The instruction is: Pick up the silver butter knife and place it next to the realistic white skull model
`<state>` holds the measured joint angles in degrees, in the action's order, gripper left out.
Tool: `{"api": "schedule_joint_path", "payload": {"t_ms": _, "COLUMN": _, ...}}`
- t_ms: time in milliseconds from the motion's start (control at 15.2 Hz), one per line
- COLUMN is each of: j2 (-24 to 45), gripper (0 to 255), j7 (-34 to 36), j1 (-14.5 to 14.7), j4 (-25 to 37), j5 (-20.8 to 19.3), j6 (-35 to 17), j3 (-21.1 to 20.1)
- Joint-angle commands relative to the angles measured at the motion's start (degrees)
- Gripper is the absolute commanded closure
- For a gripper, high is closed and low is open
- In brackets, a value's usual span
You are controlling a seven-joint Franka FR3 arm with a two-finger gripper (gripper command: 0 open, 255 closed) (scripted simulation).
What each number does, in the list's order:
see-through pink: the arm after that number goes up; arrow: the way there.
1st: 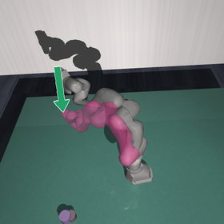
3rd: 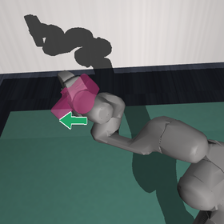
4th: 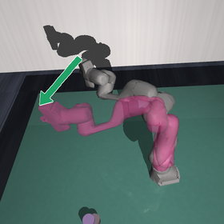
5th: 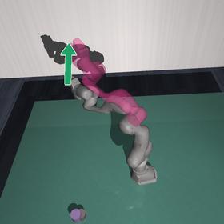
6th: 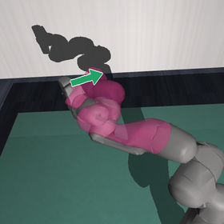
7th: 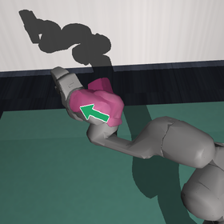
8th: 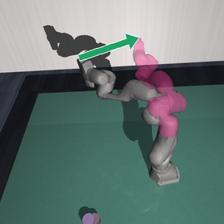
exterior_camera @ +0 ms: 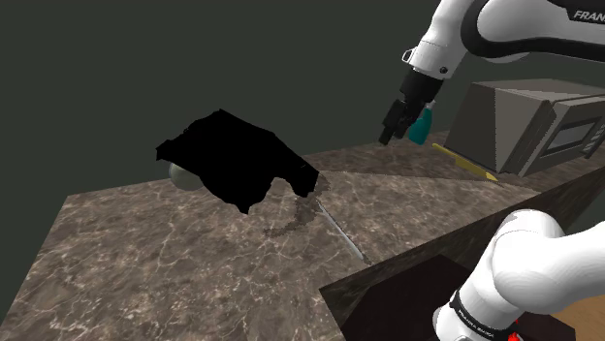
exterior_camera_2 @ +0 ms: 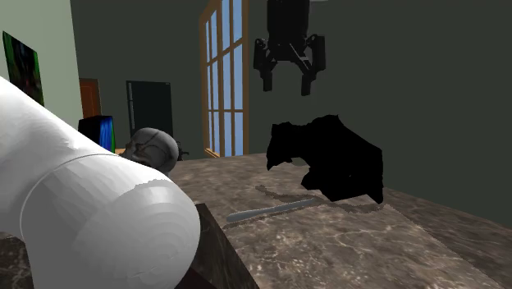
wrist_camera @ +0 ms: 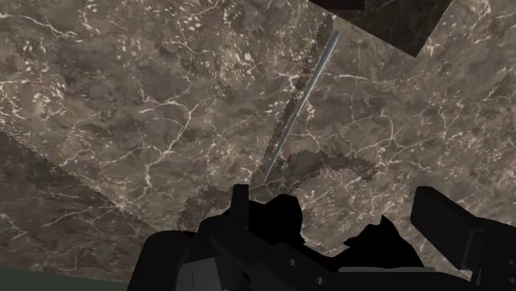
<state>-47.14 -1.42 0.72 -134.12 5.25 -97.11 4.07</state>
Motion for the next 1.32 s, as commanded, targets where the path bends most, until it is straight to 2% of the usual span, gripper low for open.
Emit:
{"api": "schedule_joint_path", "payload": {"t_ms": 0, "j2": 0.0, "gripper": 0, "j7": 0.0, "j1": 0.0, "j4": 0.0, "j5": 0.0, "j6": 0.0, "j3": 0.0}}
{"api": "schedule_joint_path", "payload": {"t_ms": 660, "j2": 8.2, "gripper": 0, "j7": 14.8, "j1": -1.7, "j4": -10.7, "j5": 2.2, "j6": -12.8, "j3": -9.5}}
{"api": "schedule_joint_path", "payload": {"t_ms": 1254, "j2": 22.6, "gripper": 0, "j7": 28.6, "j1": -3.0, "j4": -14.9, "j5": 3.3, "j6": -25.4, "j3": -17.4}}
